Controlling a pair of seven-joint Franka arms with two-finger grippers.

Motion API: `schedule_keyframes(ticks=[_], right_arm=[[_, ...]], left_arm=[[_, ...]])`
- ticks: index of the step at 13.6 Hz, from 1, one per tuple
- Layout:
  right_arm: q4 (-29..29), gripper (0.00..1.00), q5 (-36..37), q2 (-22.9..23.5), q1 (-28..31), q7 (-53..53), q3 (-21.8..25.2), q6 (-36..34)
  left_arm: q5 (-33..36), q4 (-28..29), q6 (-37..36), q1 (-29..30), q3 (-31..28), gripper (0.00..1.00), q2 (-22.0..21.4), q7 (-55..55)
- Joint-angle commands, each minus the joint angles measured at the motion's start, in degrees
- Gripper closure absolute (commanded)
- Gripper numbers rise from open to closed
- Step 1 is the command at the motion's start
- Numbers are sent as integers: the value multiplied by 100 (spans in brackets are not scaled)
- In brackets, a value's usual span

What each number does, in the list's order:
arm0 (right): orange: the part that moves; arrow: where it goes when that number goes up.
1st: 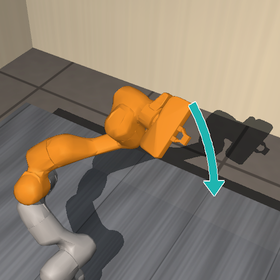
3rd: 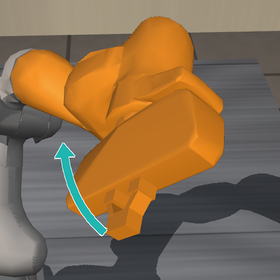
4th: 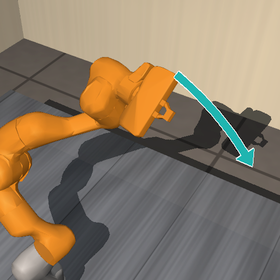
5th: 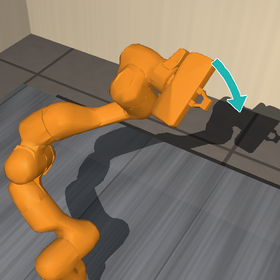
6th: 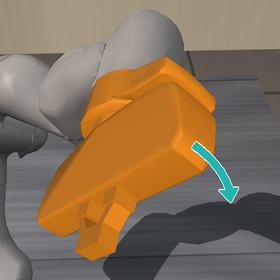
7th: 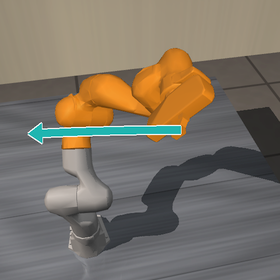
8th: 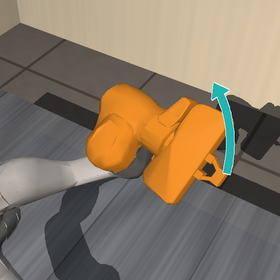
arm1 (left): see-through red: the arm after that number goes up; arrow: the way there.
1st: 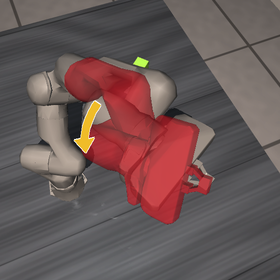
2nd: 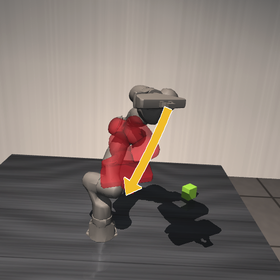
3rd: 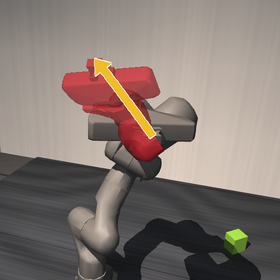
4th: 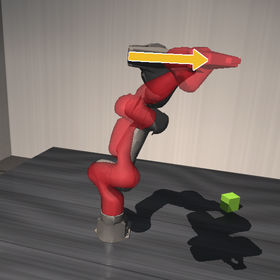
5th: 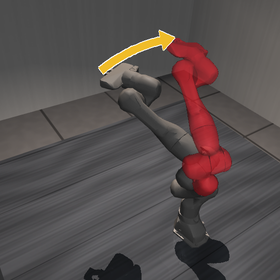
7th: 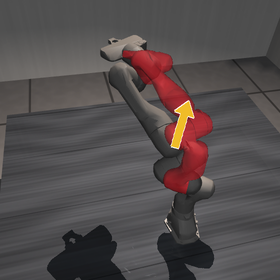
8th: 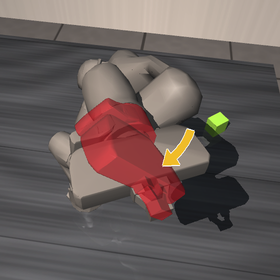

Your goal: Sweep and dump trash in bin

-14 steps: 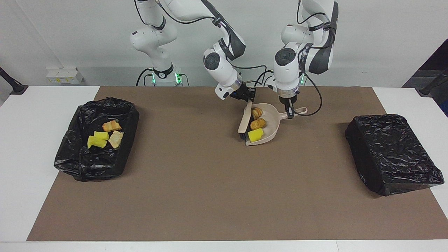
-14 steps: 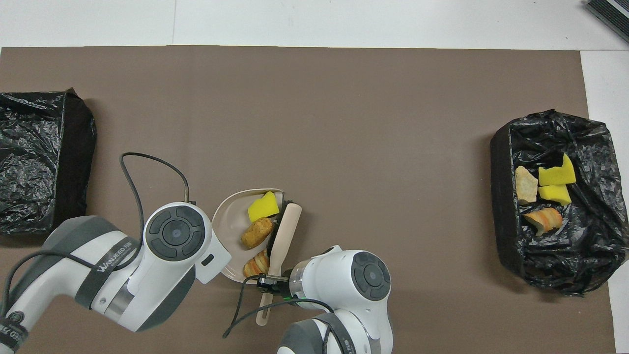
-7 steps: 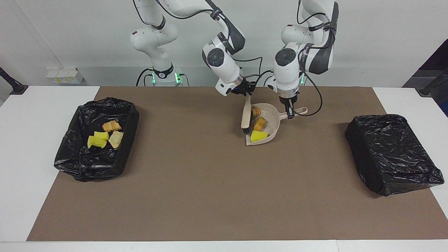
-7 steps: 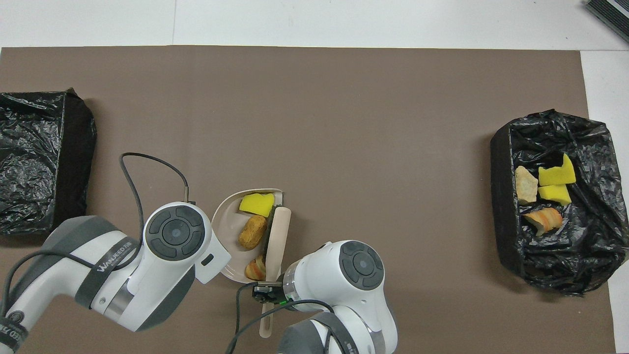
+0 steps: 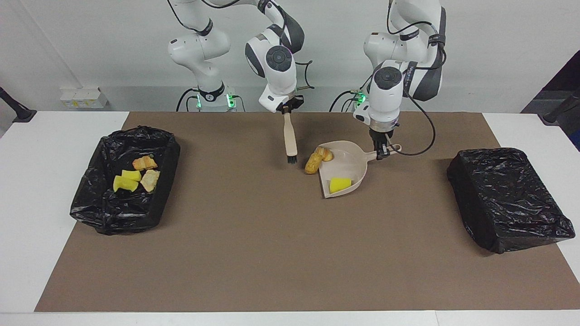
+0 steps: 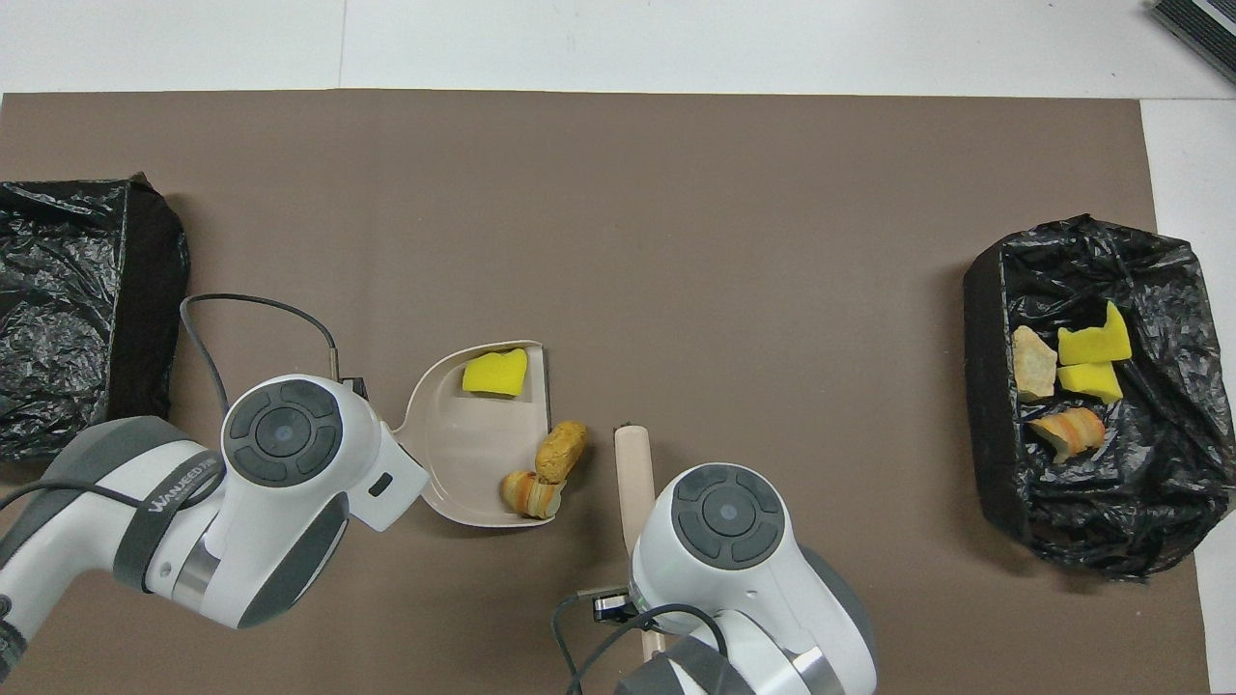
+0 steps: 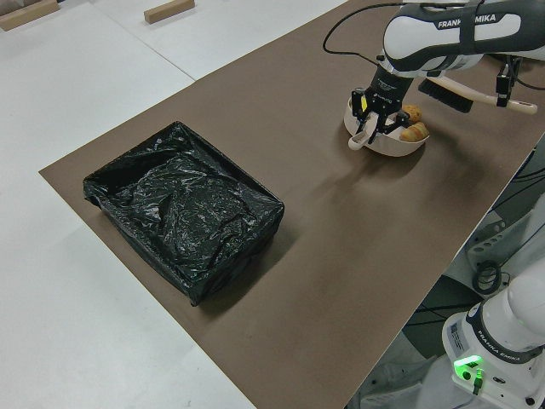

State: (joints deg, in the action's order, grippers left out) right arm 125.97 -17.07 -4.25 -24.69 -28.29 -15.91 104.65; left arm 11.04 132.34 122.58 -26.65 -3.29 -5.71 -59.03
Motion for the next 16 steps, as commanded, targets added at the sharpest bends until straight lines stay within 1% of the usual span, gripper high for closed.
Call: schedule_keyframes(ticks=[1, 3, 4, 5, 6, 7, 8, 9, 11, 12, 15, 16], right_arm=[[323, 100, 151, -86, 166, -88, -70, 116], [464, 100, 151, 125, 131, -88, -96, 388], [464, 100, 143, 300, 78, -167, -114, 694], [464, 100, 64, 502, -27, -202, -123, 1141], [447, 100, -6, 634, -149, -281, -123, 1467], [403, 100, -137, 662, -177, -317, -123, 1601], [376, 100, -348, 680, -212, -282, -123, 1716], [402, 100, -637, 715, -351, -230, -123, 2091], [376, 100, -1199, 977, -598, -247, -123, 2908], [359, 100, -1394, 1022, -668, -229, -123, 3147], [131, 100, -1422, 1101, -678, -299, -123, 3088], [34, 100, -1413, 1093, -687, -317, -123, 2896]], left_arm=[[-137, 134, -31, 64, 4, 100, -131, -336], [-137, 204, -200, 11, 12, 100, -141, -407], [-137, 231, -139, 28, 12, 100, -97, -416], [-145, 240, -86, 72, 12, 100, -71, -407], [-293, 240, 10, 125, 12, 100, -1, -407], [-486, 249, 150, 203, 12, 100, 35, -407], [-532, 240, 221, 204, 12, 100, 44, -407], [-532, 240, 205, 204, 4, 100, 53, -407], [-532, 249, 178, 195, 4, 100, 44, -407], [-532, 275, 135, 161, 12, 100, 35, -303], [-532, 275, 161, 222, 4, 100, 44, -302], [-532, 249, 152, 230, 4, 100, 44, -424]])
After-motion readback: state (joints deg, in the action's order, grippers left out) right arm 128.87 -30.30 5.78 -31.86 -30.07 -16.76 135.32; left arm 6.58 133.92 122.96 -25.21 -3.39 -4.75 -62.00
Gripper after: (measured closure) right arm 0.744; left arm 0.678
